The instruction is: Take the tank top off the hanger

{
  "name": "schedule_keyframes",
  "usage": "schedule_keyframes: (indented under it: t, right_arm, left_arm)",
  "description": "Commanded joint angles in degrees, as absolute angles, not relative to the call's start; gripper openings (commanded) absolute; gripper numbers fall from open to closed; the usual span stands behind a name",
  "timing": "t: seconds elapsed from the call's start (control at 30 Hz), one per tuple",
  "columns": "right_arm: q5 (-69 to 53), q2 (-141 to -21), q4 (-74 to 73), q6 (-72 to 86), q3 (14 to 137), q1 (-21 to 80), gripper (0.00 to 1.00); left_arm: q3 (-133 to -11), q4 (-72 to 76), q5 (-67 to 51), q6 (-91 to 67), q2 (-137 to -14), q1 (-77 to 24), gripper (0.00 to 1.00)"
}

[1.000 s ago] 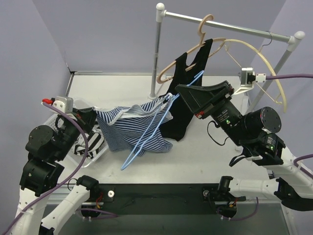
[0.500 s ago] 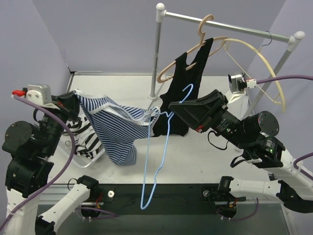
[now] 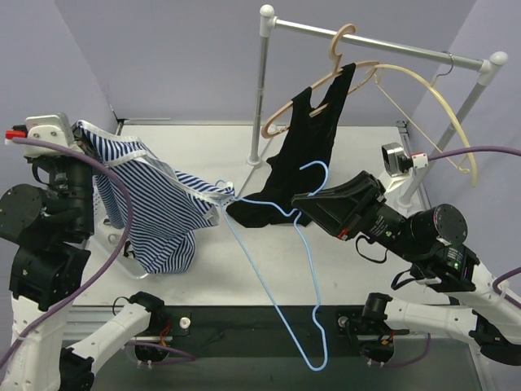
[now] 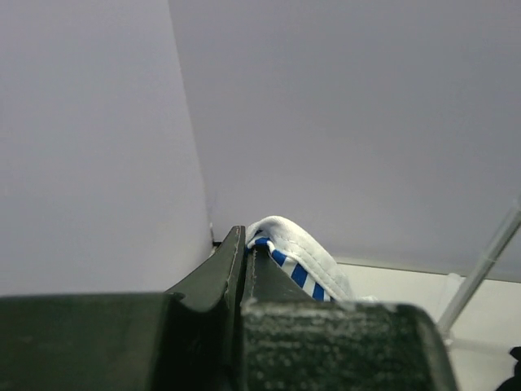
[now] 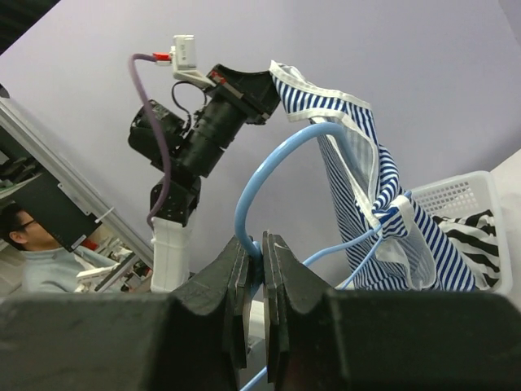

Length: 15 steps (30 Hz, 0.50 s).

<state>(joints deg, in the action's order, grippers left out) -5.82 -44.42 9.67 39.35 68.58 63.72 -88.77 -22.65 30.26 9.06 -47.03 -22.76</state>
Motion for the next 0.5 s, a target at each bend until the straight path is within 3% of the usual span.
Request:
schedule_keyframes:
  t: [0.0, 0.47]
  right_arm:
    - [-6.16, -42.89, 17.31, 41.66, 67.76, 63.37, 0.0]
    - [-11.42, -45.09, 29.36, 36.14, 76.81, 63.37, 0.0]
  left_arm:
    - [-87.8, -15.64, 36.92, 16.09, -49.83, -22.5, 0.0]
    - [-70.68, -15.73, 35.86, 7.74, -46.32, -22.5, 0.0]
